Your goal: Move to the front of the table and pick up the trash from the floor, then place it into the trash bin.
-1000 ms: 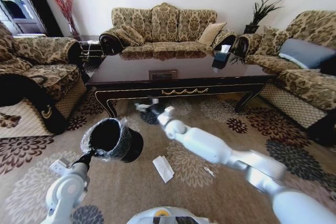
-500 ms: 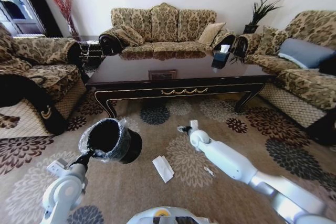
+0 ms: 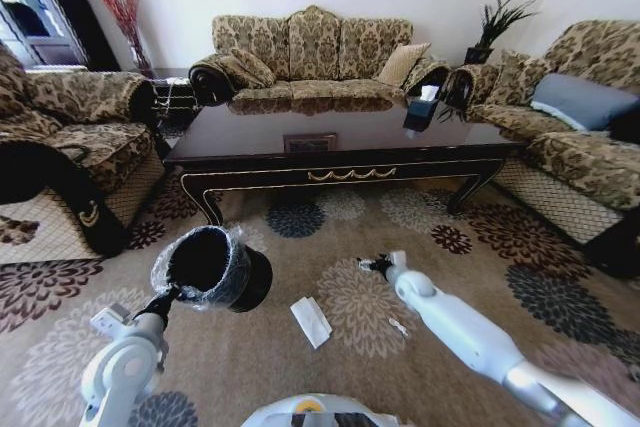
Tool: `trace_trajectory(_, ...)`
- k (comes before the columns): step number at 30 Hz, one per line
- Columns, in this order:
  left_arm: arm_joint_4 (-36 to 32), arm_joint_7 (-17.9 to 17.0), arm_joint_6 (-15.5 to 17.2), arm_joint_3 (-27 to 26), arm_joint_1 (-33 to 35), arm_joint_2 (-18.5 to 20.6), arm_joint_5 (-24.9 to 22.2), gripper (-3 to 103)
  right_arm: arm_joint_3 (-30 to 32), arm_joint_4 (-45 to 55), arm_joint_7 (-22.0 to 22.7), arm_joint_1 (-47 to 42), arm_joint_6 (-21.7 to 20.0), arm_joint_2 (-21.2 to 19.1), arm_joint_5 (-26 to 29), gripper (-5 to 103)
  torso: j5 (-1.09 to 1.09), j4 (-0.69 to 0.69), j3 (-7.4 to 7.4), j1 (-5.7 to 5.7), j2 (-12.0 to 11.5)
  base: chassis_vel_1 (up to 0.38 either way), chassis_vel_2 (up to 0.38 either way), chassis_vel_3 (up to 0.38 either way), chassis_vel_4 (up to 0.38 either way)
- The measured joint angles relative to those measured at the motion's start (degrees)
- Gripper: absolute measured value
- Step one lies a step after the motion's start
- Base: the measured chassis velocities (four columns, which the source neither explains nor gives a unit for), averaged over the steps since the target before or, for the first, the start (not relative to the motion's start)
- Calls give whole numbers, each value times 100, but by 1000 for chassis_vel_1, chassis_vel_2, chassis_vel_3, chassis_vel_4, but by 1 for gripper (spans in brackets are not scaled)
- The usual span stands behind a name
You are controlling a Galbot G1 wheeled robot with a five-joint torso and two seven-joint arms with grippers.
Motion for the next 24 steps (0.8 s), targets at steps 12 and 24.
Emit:
trace_trajectory(12,56,47,0,15,-5,27,51,3,734,-622,-302,-688,493,-45,-846,100,-1,2,0,0,-1,0,0,0,0)
trace_trajectory(24,26,76,-13,-52,30,59,17,3,733,-595,-617,-1124,1003,-256,-1175,100,0,2,0,0,-1,0,0,0,0)
